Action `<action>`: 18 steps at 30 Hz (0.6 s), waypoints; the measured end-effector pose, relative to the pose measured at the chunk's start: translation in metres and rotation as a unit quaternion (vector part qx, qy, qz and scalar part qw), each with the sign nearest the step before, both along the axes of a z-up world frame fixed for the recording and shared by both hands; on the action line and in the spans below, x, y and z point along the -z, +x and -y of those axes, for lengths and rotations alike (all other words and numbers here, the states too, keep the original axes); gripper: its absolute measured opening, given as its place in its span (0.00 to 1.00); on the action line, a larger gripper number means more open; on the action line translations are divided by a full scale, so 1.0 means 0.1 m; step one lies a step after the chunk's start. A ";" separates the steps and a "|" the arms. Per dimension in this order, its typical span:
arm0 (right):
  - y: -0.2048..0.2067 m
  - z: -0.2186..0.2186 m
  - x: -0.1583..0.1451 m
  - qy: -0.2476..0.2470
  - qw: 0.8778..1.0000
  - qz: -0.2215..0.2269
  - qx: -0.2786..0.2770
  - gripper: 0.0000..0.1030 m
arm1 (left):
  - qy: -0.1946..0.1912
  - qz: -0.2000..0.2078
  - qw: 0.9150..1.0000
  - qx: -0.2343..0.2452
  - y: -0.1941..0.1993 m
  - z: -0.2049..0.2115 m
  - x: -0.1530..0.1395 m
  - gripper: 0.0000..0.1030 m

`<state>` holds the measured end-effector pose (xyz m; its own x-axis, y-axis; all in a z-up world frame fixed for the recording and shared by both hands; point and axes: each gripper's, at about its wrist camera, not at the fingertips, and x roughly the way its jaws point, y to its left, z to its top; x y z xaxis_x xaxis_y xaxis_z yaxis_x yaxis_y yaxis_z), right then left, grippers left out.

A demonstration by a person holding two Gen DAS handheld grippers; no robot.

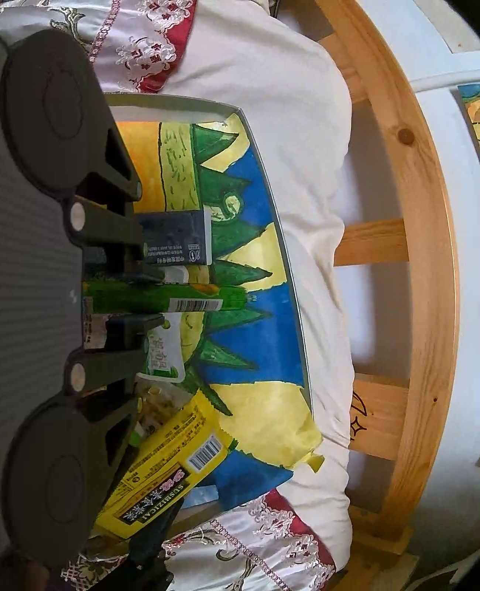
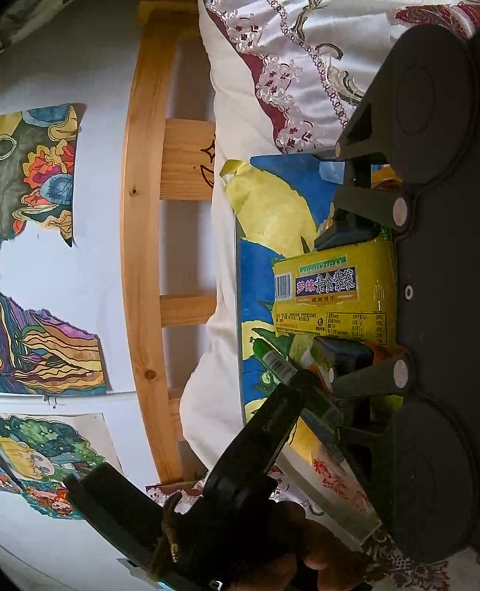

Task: Organize snacks
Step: 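Lower green tube into tray and open left tool while right tool releases yellow packet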

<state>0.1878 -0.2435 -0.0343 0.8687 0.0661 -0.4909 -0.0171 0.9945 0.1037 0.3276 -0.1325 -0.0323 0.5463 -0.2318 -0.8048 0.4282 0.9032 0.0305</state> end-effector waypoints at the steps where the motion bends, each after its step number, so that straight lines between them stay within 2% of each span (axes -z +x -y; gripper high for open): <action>1: 0.00 0.00 0.00 -0.001 1.000 0.000 0.000 0.50 | 0.002 0.001 1.000 0.000 0.00 0.00 0.00 0.19; 12: 0.00 0.01 0.01 -0.005 1.000 -0.007 0.006 0.51 | 0.001 -0.001 1.000 0.007 0.00 0.05 0.02 0.21; 18: 0.00 0.01 0.01 -0.008 1.000 -0.004 0.008 0.53 | -0.007 0.000 1.000 0.006 -0.01 0.04 0.00 0.33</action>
<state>0.1876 -0.2443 -0.0349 0.8654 0.0444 -0.4991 -0.0004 0.9961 0.0878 0.3269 -0.1370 -0.0321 0.5429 -0.2487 -0.8021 0.4383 0.8986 0.0181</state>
